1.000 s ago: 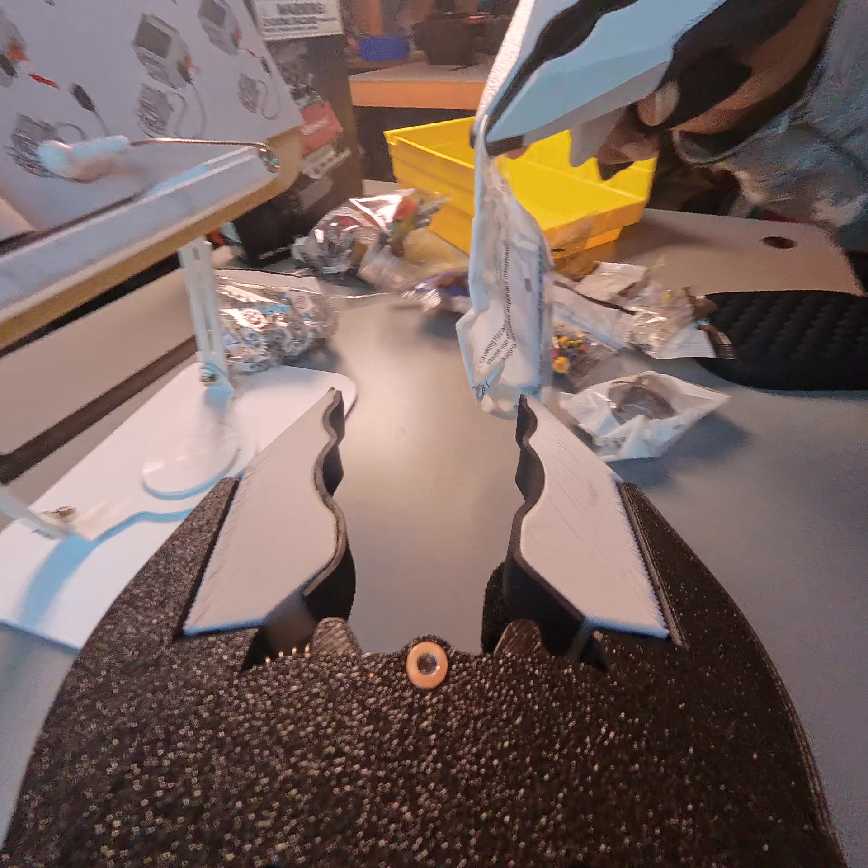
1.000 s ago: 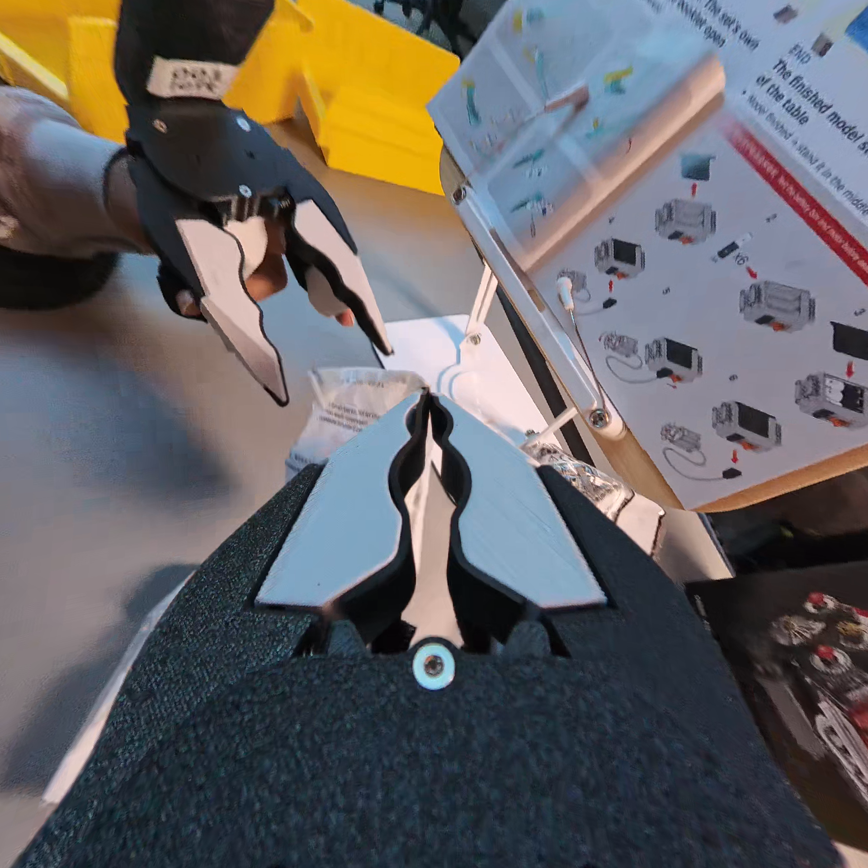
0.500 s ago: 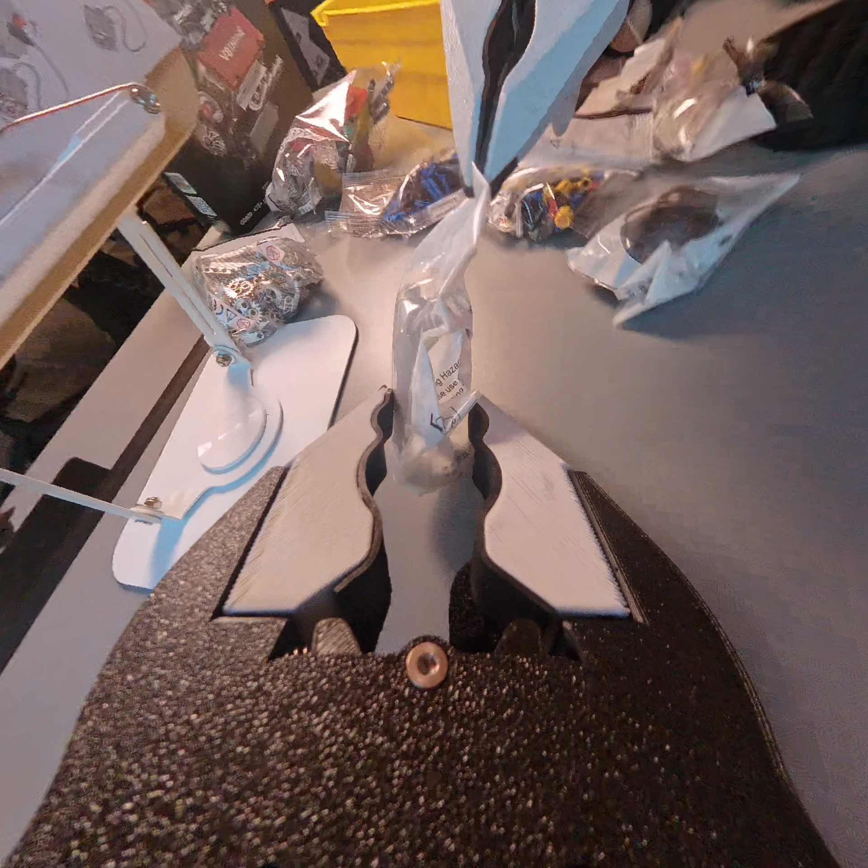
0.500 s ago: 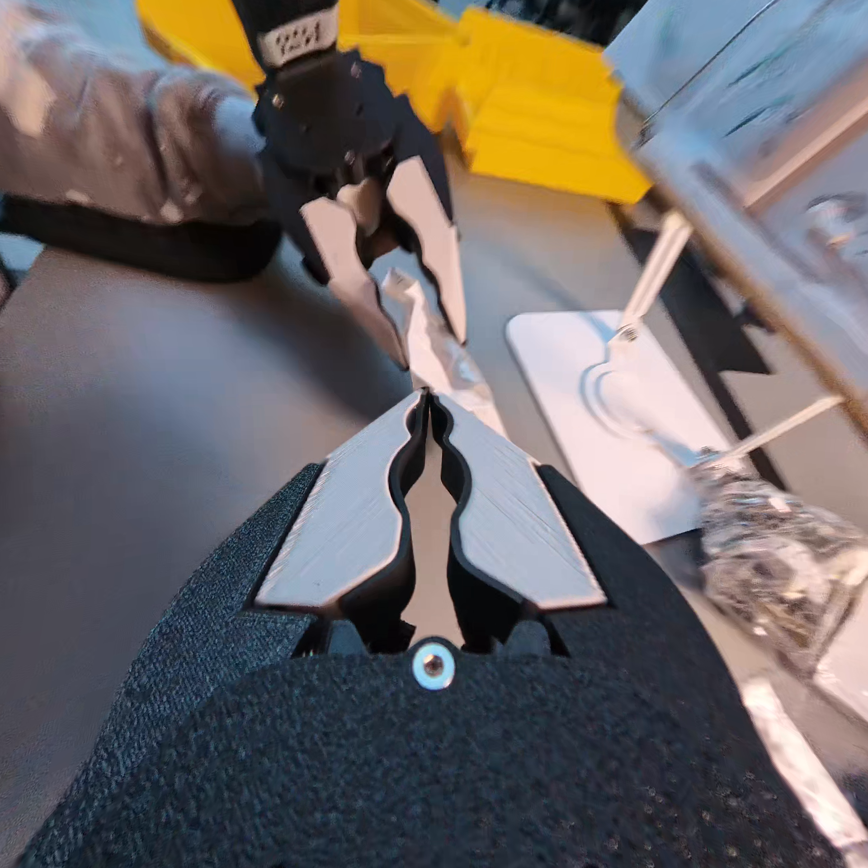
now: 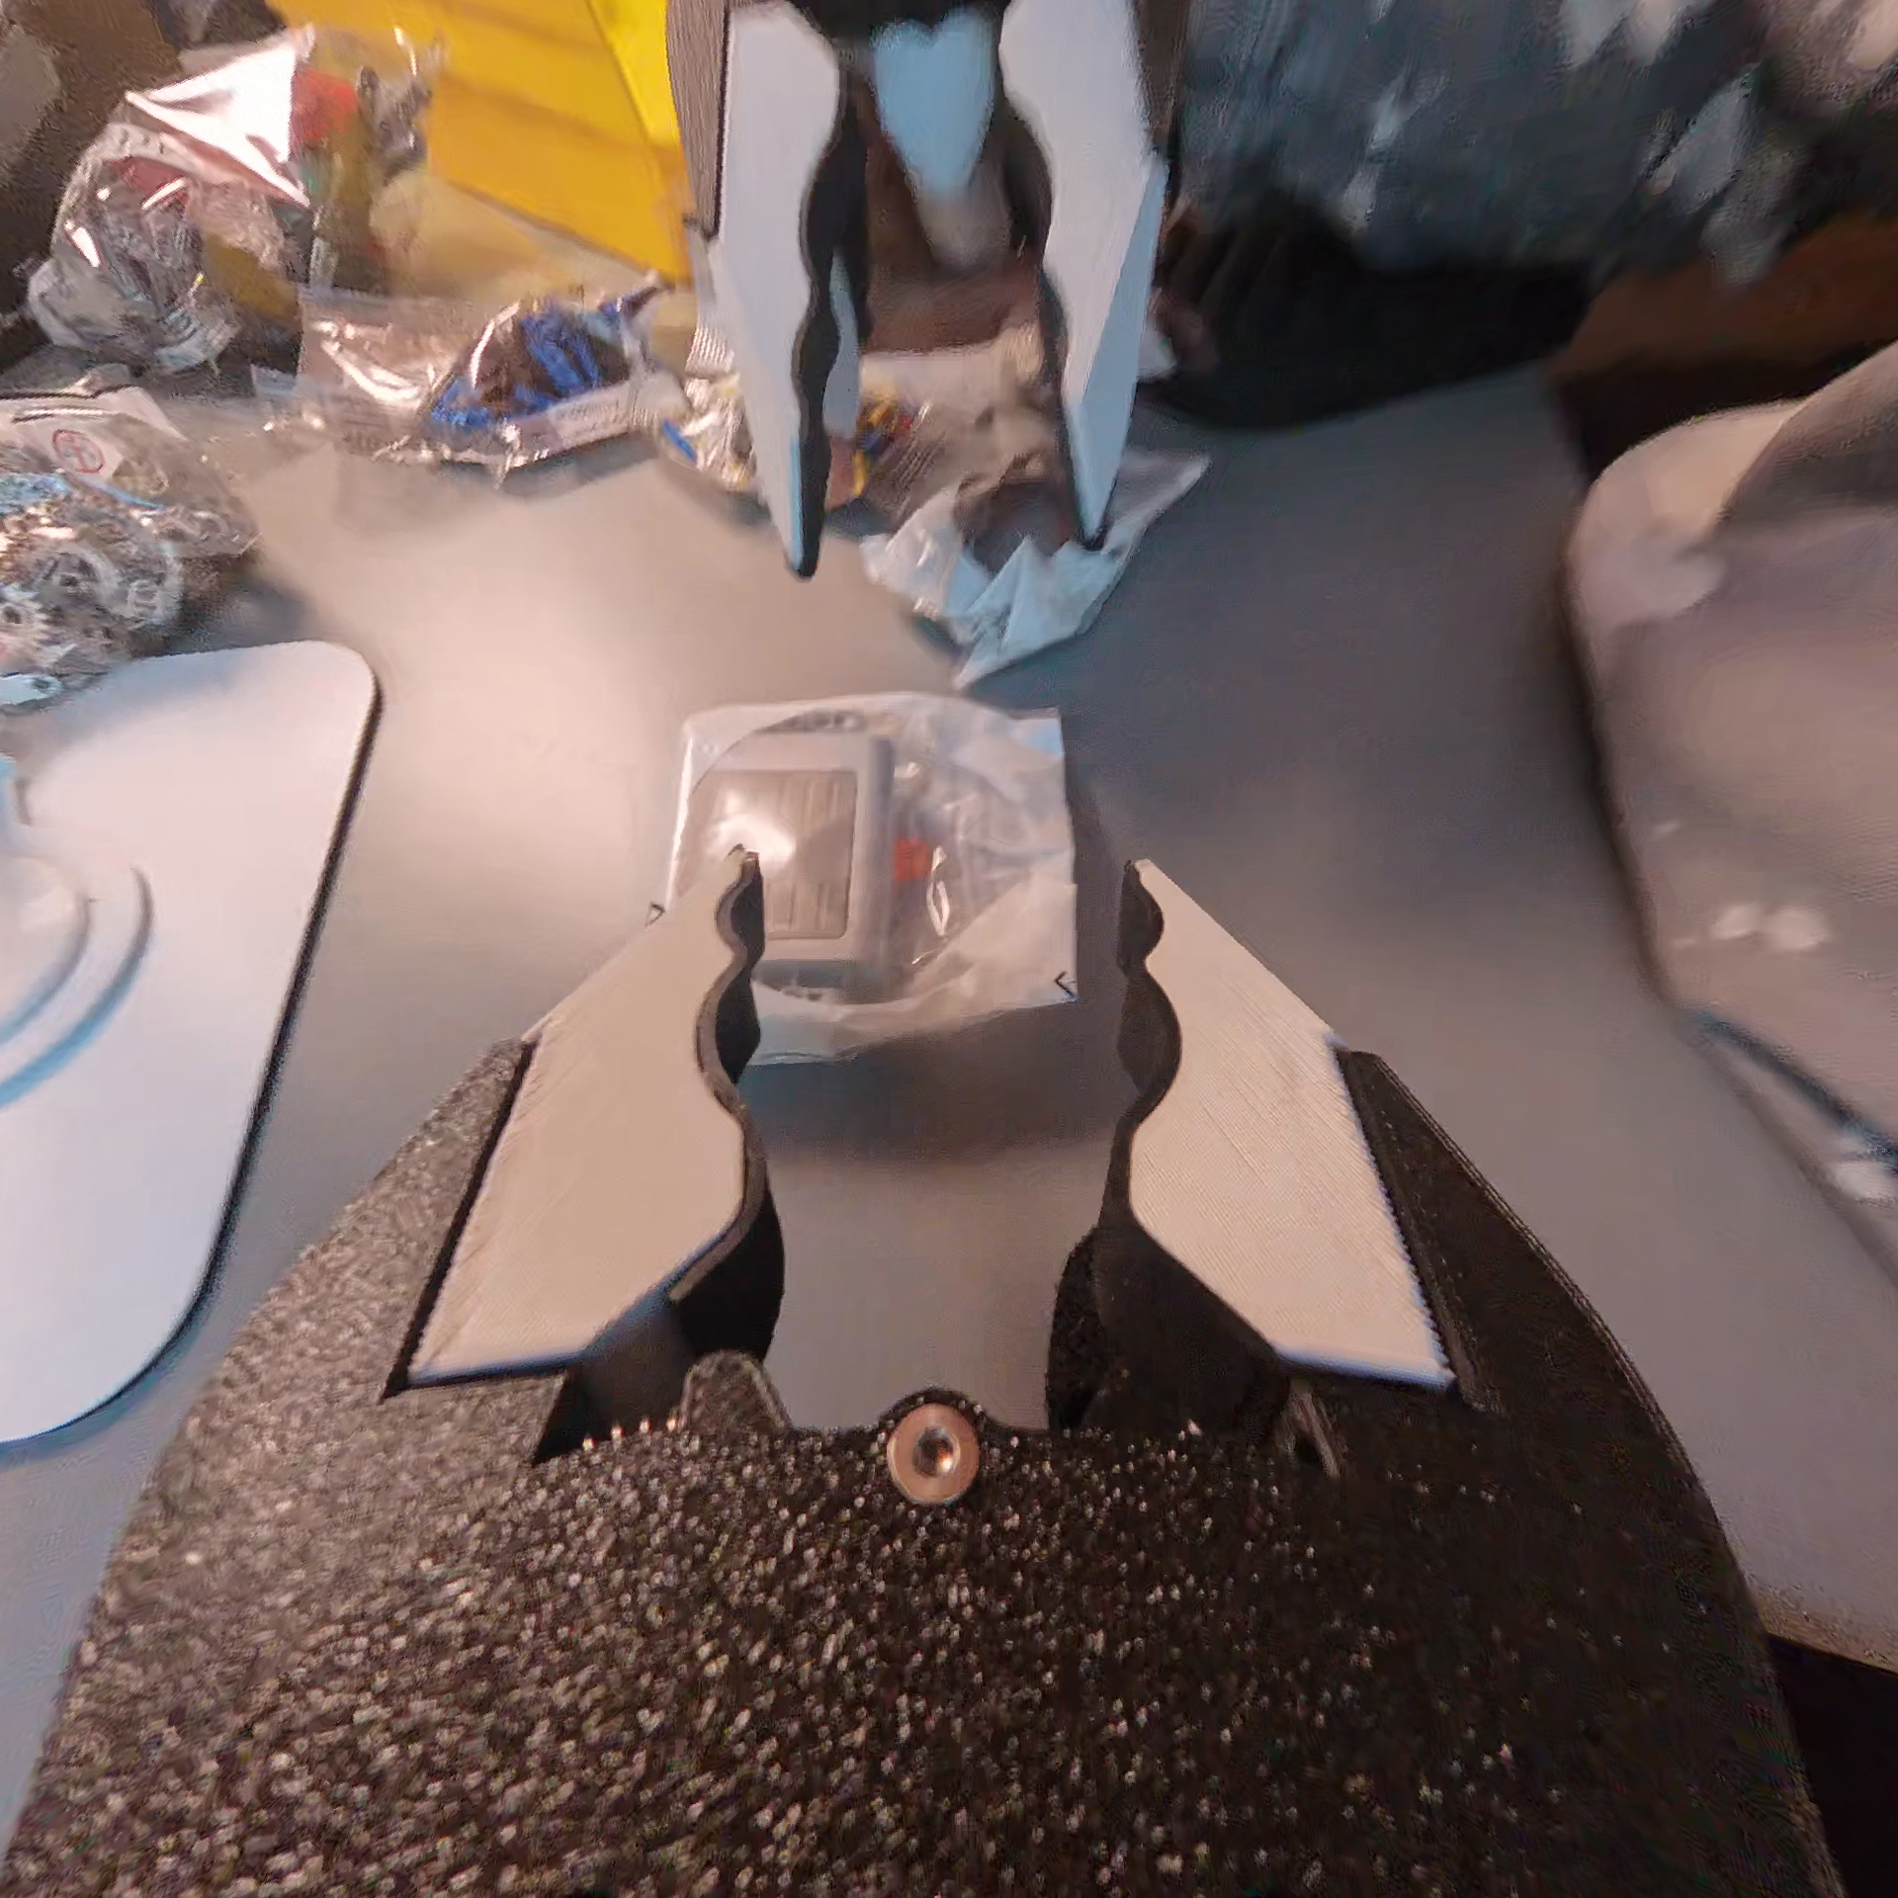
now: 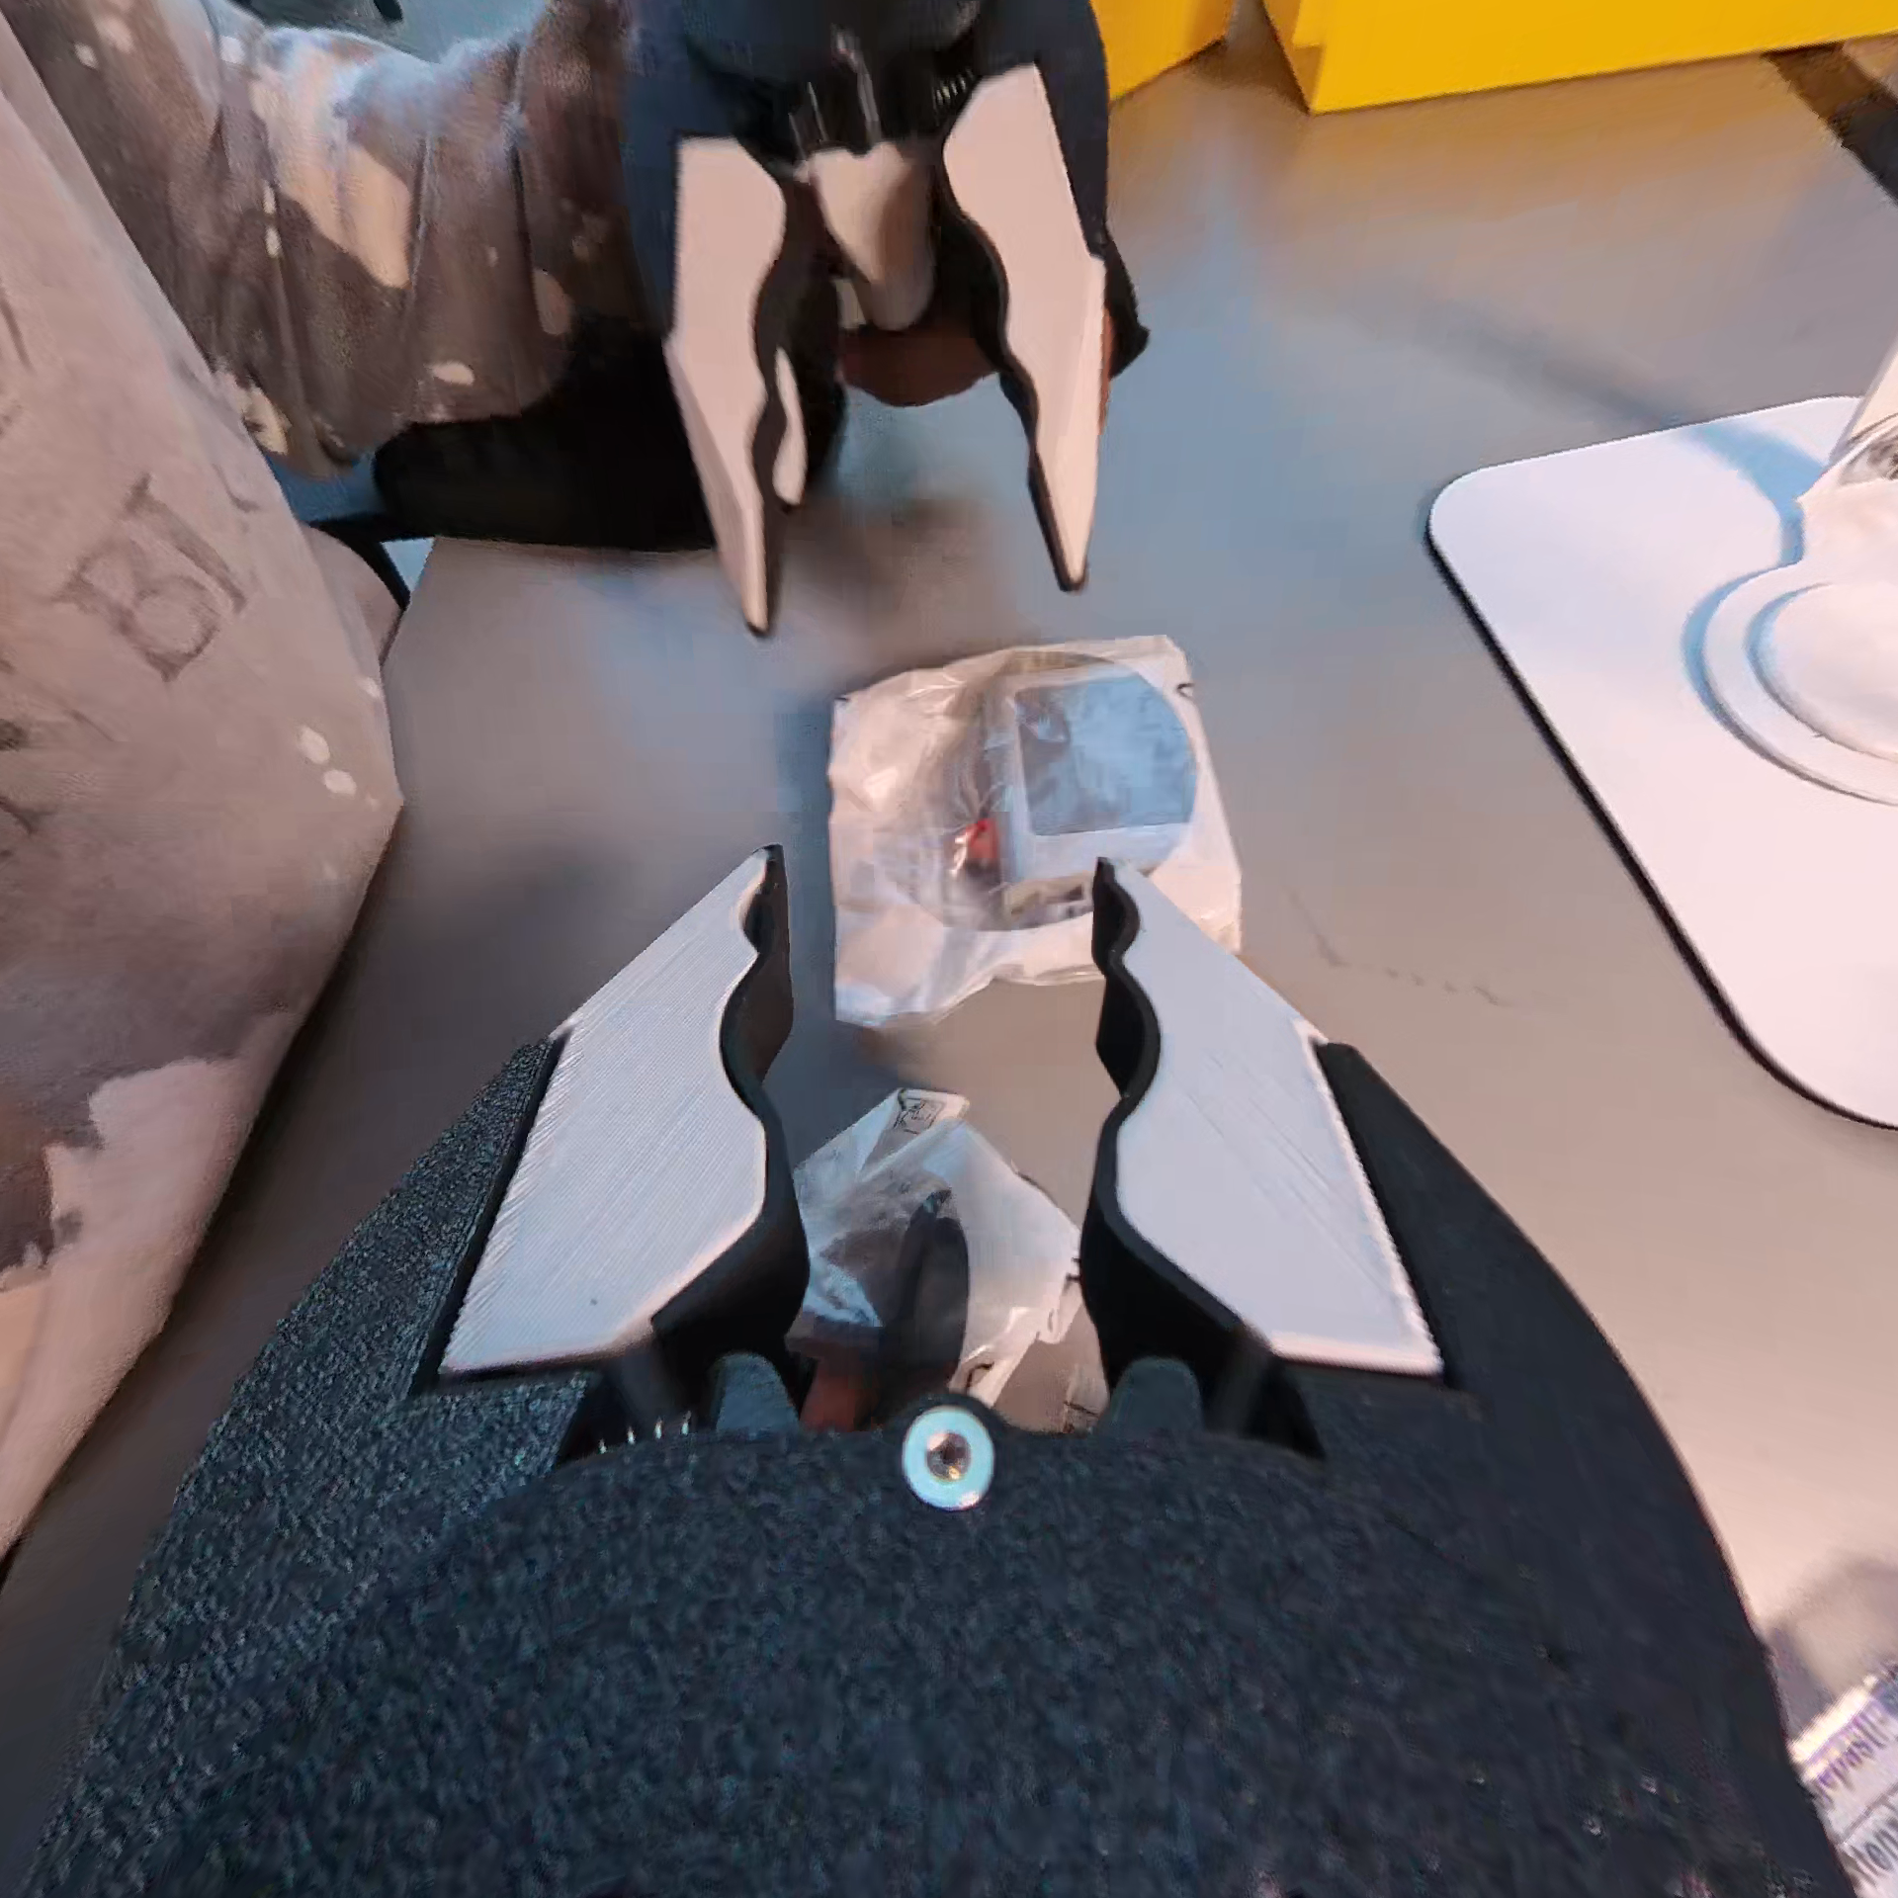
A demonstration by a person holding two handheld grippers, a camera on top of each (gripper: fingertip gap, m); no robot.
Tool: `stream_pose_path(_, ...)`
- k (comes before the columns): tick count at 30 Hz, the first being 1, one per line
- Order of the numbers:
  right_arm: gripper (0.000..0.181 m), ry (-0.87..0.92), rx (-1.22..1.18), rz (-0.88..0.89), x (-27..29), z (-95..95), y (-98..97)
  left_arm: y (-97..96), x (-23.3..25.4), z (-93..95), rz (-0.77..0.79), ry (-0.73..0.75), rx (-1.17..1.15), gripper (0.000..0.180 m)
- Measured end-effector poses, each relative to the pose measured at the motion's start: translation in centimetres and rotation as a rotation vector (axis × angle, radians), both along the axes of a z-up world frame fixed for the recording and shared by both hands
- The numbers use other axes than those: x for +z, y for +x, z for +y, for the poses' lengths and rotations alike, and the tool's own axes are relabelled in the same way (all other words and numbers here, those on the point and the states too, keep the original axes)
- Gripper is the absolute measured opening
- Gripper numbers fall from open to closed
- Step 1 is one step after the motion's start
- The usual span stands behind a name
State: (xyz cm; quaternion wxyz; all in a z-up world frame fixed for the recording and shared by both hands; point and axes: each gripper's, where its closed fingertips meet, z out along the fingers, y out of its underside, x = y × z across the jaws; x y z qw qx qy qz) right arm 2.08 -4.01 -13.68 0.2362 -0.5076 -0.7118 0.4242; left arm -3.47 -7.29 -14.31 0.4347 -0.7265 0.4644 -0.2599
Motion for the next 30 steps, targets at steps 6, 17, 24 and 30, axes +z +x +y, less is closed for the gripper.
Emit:
stream_pose_path(6,0.063,0.165,-0.082,-0.088,-3.7,1.6,-1.9,-4.0,2.7,3.0,-0.233,-0.061,0.207,0.066)
stream_pose_path(17,0.036,0.49,-0.09,-0.086,-4.4,1.2,-2.9,-2.3,-3.0,4.1,-0.044,-0.224,0.249,0.069)
stream_pose_path(24,0.006,0.755,-0.05,0.025,-3.3,0.4,-3.9,-2.2,-5.0,3.4,0.002,-0.372,0.223,0.064)
stream_pose_path(30,0.0,0.755,-0.181,0.144,-1.0,2.0,-4.0,-2.2,-3.4,4.0,-0.096,-0.345,0.276,0.06)
